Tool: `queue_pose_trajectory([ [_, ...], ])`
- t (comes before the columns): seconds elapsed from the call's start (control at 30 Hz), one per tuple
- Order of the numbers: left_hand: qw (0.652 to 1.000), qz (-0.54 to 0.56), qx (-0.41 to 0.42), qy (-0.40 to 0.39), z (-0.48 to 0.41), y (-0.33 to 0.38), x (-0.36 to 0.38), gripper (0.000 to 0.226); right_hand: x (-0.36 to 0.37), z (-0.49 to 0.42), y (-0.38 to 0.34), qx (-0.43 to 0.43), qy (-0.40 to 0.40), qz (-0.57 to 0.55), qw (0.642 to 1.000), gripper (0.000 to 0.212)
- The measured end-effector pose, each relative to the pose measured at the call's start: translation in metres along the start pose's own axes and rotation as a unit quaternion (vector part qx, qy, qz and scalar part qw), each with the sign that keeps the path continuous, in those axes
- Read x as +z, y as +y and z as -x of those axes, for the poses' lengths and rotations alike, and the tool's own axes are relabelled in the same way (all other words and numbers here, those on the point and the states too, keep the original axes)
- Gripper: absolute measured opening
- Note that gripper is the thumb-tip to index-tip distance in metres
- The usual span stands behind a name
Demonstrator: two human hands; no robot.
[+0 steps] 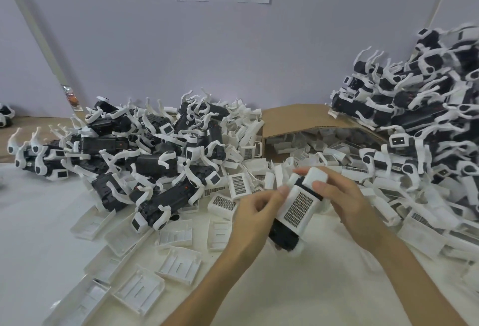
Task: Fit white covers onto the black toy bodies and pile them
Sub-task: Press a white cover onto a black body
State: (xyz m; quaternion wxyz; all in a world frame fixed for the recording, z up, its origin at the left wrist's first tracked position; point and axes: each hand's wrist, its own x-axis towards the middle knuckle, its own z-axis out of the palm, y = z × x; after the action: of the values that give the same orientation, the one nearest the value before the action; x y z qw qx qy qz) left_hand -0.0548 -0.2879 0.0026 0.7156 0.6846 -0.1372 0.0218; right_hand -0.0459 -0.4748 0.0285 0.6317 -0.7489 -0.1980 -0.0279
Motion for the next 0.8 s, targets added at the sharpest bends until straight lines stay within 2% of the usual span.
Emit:
queue_pose_trajectory([
  [0.1, 0.990, 0.038, 0.028, 0.131, -0.006, 0.003, -0.011, 0.053, -0.012, 0.002, -0.011, 0.044, -0.044, 0.053, 0.997, 0.026],
  [0.17, 0.974, 0.043, 0.091, 0.203, -0.009, 0.005, -0.018, 0.042, -0.017, -0.002, -0.022, 0.070, -0.034, 0.050, 0.996, 0.023],
  [0.23, 0.954, -0.023, 0.161, 0.251, -0.009, 0.006, -0.022, 0.029, -0.027, -0.015, -0.035, 0.086, 0.001, 0.049, 0.995, 0.031],
  [0.27, 0.948, -0.047, 0.182, 0.255, -0.009, 0.006, -0.022, 0.025, -0.037, -0.023, -0.044, 0.089, 0.032, 0.039, 0.995, 0.033],
  [0.33, 0.957, -0.019, 0.171, 0.233, -0.008, 0.008, -0.019, 0.027, -0.067, -0.045, -0.068, 0.063, 0.137, -0.034, 0.988, 0.028],
  [0.4, 0.969, 0.006, 0.141, 0.202, -0.006, 0.009, -0.013, 0.030, -0.110, -0.066, -0.101, 0.006, 0.258, -0.175, 0.950, 0.020],
  [0.43, 0.971, -0.005, 0.137, 0.194, -0.005, 0.009, -0.011, 0.030, -0.130, -0.076, -0.116, -0.027, 0.291, -0.240, 0.926, 0.021],
  [0.47, 0.972, -0.023, 0.139, 0.189, -0.004, 0.008, -0.009, 0.030, -0.150, -0.084, -0.130, -0.052, 0.307, -0.275, 0.910, 0.024],
  [0.5, 0.971, -0.044, 0.144, 0.185, -0.003, 0.006, -0.008, 0.028, -0.164, -0.090, -0.138, -0.063, 0.328, -0.263, 0.905, 0.024],
  [0.6, 0.962, -0.116, 0.160, 0.188, -0.003, 0.001, -0.009, 0.016, -0.167, -0.091, -0.126, -0.042, 0.430, -0.110, 0.895, 0.027],
  [0.67, 0.942, -0.183, 0.192, 0.204, -0.005, -0.002, -0.011, 0.014, -0.130, -0.073, -0.091, -0.028, 0.442, 0.016, 0.896, 0.037],
  [0.73, 0.889, -0.288, 0.269, 0.234, -0.007, -0.006, -0.014, 0.025, -0.082, -0.049, -0.045, -0.003, 0.351, 0.171, 0.921, 0.045],
  [0.8, 0.813, -0.399, 0.315, 0.283, -0.010, -0.010, -0.020, 0.033, -0.042, -0.026, 0.002, 0.054, 0.251, 0.287, 0.923, 0.052],
])
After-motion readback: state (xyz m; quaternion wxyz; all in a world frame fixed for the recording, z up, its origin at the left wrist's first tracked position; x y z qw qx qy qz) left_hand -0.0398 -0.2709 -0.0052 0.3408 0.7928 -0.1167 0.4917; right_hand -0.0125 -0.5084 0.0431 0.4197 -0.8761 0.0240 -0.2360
